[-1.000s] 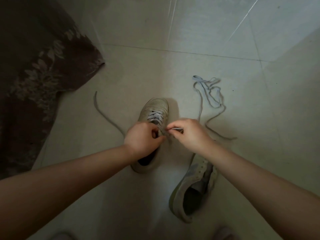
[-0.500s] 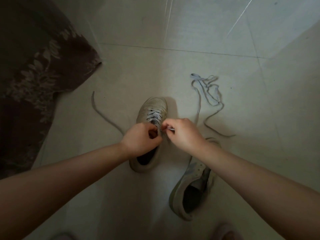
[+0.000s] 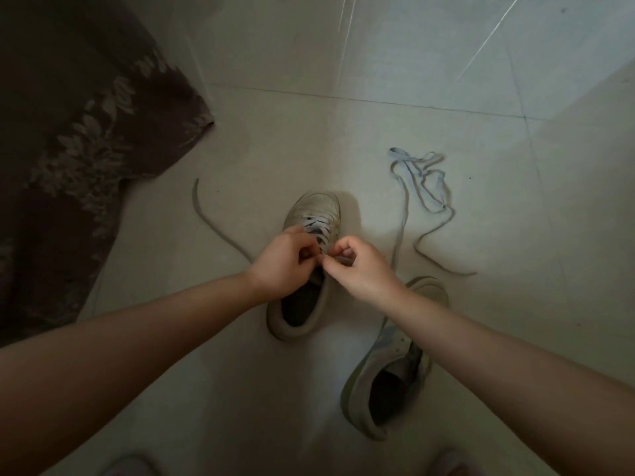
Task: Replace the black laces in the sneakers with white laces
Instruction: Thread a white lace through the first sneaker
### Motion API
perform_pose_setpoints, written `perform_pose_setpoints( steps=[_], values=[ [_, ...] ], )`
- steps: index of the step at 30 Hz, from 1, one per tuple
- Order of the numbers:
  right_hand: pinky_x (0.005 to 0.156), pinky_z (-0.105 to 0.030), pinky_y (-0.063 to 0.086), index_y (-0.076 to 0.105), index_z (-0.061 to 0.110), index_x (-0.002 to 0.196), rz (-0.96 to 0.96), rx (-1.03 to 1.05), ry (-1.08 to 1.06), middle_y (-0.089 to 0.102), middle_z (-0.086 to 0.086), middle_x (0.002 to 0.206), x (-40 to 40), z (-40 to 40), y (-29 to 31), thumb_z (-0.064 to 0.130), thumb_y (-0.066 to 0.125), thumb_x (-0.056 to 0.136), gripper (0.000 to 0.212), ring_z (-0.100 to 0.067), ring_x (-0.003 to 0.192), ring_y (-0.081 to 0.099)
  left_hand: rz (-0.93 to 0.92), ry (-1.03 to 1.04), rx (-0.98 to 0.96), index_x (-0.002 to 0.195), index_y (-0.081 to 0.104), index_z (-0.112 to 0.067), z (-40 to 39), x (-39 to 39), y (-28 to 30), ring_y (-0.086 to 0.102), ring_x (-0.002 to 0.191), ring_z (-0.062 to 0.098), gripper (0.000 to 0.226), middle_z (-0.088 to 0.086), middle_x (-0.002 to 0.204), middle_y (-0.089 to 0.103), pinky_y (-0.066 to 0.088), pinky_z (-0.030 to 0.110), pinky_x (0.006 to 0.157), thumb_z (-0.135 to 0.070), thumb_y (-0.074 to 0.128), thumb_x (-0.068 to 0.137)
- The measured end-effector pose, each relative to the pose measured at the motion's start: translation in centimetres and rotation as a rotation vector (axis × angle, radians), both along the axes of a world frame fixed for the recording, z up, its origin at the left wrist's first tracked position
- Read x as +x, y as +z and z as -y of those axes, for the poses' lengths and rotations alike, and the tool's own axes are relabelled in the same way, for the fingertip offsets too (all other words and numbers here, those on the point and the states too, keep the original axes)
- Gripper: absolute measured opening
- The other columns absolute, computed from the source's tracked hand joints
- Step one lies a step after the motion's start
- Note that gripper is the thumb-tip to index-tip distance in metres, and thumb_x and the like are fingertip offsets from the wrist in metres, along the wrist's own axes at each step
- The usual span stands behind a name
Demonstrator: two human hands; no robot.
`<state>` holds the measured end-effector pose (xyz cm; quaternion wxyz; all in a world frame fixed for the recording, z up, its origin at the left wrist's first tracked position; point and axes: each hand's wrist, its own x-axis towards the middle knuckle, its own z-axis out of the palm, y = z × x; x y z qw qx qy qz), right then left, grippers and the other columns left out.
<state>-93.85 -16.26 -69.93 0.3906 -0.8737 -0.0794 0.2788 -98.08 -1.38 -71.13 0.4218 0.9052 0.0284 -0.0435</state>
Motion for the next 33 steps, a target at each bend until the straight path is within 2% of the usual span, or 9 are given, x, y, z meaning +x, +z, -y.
perform_pose_setpoints(
  steps=[6, 10, 12, 16, 19, 22, 24, 28, 33],
  values=[
    [0.071, -0.030, 0.042, 0.049, 0.021, 0.093, 0.154, -0.092, 0.081, 0.048, 0.013, 0.075, -0.7, 0.3, 0.3, 0.032, 0.060, 0.084, 0.018, -0.014, 0.080, 0.053, -0.134, 0.025, -0.227, 0.078, 0.059, -0.003, -1.8, 0.7, 1.0, 0.046, 0.058, 0.002, 0.008, 0.005, 0.072, 0.050, 0.037, 0.009, 0.060, 0.001, 0.061, 0.085],
    [0.073, -0.032, 0.045, 0.045, 0.020, 0.102, 0.126, -0.082, 0.060, 0.053, 0.011, 0.075, -0.7, 0.5, 0.2, 0.033, 0.060, 0.086, 0.025, -0.015, 0.077, 0.056, -0.346, 0.471, -1.192, 0.075, 0.046, -0.011, -4.0, 1.2, 2.1, 0.068, 0.079, 0.016, 0.024, 0.011, 0.083, 0.068, 0.055, 0.028, 0.077, 0.001, 0.039, 0.095],
    [0.075, -0.033, 0.048, 0.045, 0.020, 0.109, 0.118, -0.077, 0.047, 0.056, 0.010, 0.077, -0.6, 0.4, 0.0, 0.034, 0.061, 0.085, 0.032, -0.015, 0.077, 0.057, -0.437, 0.565, -1.352, 0.074, 0.041, -0.011, -4.2, 1.1, 2.2, 0.066, 0.067, 0.021, 0.028, 0.007, 0.069, 0.065, 0.059, 0.029, 0.064, -0.005, 0.031, 0.098],
    [0.078, -0.033, 0.049, 0.046, 0.021, 0.121, 0.094, -0.098, 0.058, 0.060, 0.010, 0.077, -0.2, 0.4, 0.1, 0.038, 0.062, 0.083, 0.045, -0.014, 0.079, 0.060, -0.379, 0.421, -0.857, 0.073, 0.038, -0.015, -3.2, 0.7, 1.3, 0.032, 0.048, 0.010, 0.028, -0.001, 0.057, 0.035, 0.034, 0.018, 0.043, -0.009, 0.033, 0.100],
    [0.083, -0.032, 0.046, 0.049, 0.021, 0.120, 0.149, -0.223, 0.172, 0.061, 0.010, 0.072, 0.0, 0.6, 0.3, 0.049, 0.058, 0.082, 0.048, -0.017, 0.081, 0.062, -0.061, -0.017, -0.112, 0.079, 0.052, -0.019, -3.6, 0.2, 0.6, 0.041, 0.049, 0.005, 0.016, -0.005, 0.060, 0.046, 0.034, 0.019, 0.050, -0.025, 0.051, 0.094],
    [0.101, -0.037, 0.036, 0.057, 0.018, 0.112, 0.403, -0.420, 0.312, 0.061, 0.005, 0.064, 0.3, 1.1, 0.2, 0.066, 0.036, 0.075, 0.064, -0.020, 0.081, 0.062, 0.138, -0.232, 0.376, 0.073, 0.061, -0.024, -4.7, -0.4, 0.4, 0.051, 0.057, 0.011, 0.031, -0.006, 0.063, 0.055, 0.032, 0.022, 0.051, -0.049, 0.047, 0.083],
    [0.109, -0.039, 0.026, 0.060, 0.016, 0.108, 0.569, -0.522, 0.366, 0.064, 0.001, 0.068, 0.5, 1.6, 0.2, 0.070, 0.029, 0.072, 0.072, -0.023, 0.088, 0.062, 0.186, -0.217, 0.503, 0.060, 0.056, -0.023, -6.0, -0.8, 0.3, 0.055, 0.055, 0.017, 0.037, -0.005, 0.059, 0.054, 0.028, 0.020, 0.049, -0.049, 0.044, 0.082],
    [0.111, -0.045, 0.017, 0.060, 0.013, 0.103, 0.738, -0.537, 0.384, 0.067, -0.002, 0.076, 0.2, 1.4, 0.8, 0.059, 0.048, 0.074, 0.056, -0.025, 0.091, 0.060, 0.123, -0.126, 0.676, 0.051, 0.048, -0.019, -8.9, -1.6, -0.5, 0.055, 0.059, 0.026, 0.037, 0.000, 0.057, 0.053, 0.022, 0.020, 0.048, -0.033, 0.064, 0.081],
    [0.106, -0.047, 0.034, 0.060, 0.014, 0.113, 0.720, -0.395, 0.426, 0.065, 0.000, 0.098, 0.1, 0.7, 0.9, 0.046, 0.049, 0.075, 0.051, -0.024, 0.097, 0.059, 0.039, -0.191, 0.759, 0.056, 0.061, -0.015, -8.1, -1.5, 0.1, 0.057, 0.073, 0.030, 0.029, 0.005, 0.064, 0.058, 0.038, 0.033, 0.063, -0.035, 0.058, 0.076]
  ],
)
